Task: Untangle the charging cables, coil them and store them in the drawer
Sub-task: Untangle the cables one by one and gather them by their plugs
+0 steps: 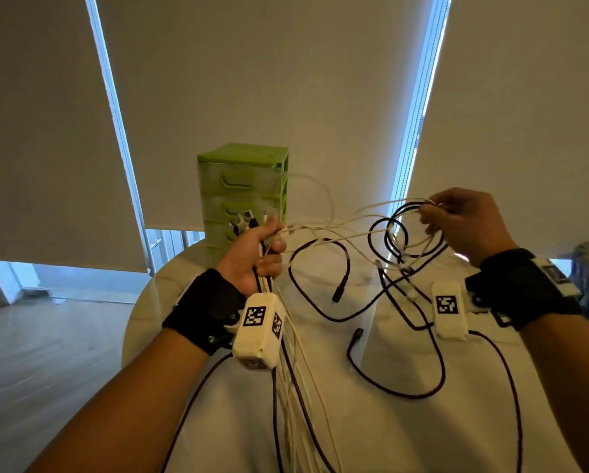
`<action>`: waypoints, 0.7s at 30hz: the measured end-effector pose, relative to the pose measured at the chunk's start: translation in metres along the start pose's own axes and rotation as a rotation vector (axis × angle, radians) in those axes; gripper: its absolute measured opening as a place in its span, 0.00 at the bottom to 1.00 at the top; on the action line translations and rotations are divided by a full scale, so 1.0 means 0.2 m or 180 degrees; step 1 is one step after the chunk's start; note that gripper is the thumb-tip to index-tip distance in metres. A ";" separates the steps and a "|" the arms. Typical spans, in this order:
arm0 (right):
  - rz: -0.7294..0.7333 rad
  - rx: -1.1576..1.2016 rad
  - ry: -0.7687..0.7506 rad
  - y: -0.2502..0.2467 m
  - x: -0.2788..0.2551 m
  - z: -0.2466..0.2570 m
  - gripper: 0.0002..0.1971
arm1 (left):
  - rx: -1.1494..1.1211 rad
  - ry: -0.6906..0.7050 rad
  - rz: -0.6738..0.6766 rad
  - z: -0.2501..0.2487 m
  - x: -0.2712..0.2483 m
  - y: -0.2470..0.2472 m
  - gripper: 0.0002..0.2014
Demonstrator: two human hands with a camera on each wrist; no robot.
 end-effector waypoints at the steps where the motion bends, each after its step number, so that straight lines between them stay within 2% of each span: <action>1: -0.0111 -0.0147 0.0095 -0.02 0.01 -0.04 0.09 | -0.0077 0.0078 0.0053 -0.01 -0.01 0.02 0.10; 3: -0.0292 -0.0370 0.0241 -0.03 0.01 -0.10 0.07 | -0.0111 0.0176 0.0217 -0.02 -0.03 0.07 0.06; 5: -0.0270 -0.0387 0.0322 0.00 0.01 -0.10 0.06 | 0.0084 0.0288 0.0208 -0.02 -0.04 0.10 0.01; 8: 0.0164 -0.0821 0.0162 0.11 -0.01 -0.04 0.05 | 0.1119 0.0470 -0.0351 -0.03 -0.03 0.04 0.06; 9: 0.0240 -0.0907 0.0025 0.15 -0.03 0.01 0.01 | 0.1431 0.0511 -0.0523 -0.03 -0.03 0.02 0.07; 12: 0.0258 -0.1132 -0.0555 0.21 -0.09 0.17 0.16 | 0.1525 0.0438 -0.0593 -0.01 -0.02 0.01 0.08; 14: 0.0169 -0.0982 -0.1111 0.22 -0.15 0.32 0.13 | 0.1290 0.0305 -0.0455 0.00 -0.01 0.02 0.09; 15: 0.0306 -0.0900 -0.1171 0.24 -0.18 0.36 0.09 | 0.1210 0.0250 -0.0416 0.00 -0.02 0.02 0.10; 16: 0.0631 -0.0854 -0.1065 0.28 -0.20 0.37 0.08 | 0.1150 0.0214 -0.0388 0.00 -0.02 0.03 0.10; 18: 0.1573 -0.1130 -0.0629 0.41 -0.27 0.31 0.10 | 0.0997 0.0135 -0.0326 0.00 -0.03 0.03 0.11; 21: 0.2588 -0.1497 -0.0028 0.54 -0.40 0.15 0.29 | 0.0791 0.0092 -0.0256 0.00 -0.04 0.06 0.11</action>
Point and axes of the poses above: each hand's wrist, its own x-axis towards the middle knuckle, its own y-axis out of the palm, z = x × y, the point moved 8 cm from there along x, towards the middle knuckle, and after that the axes turned 3 degrees about y, right-handed, at the moved point
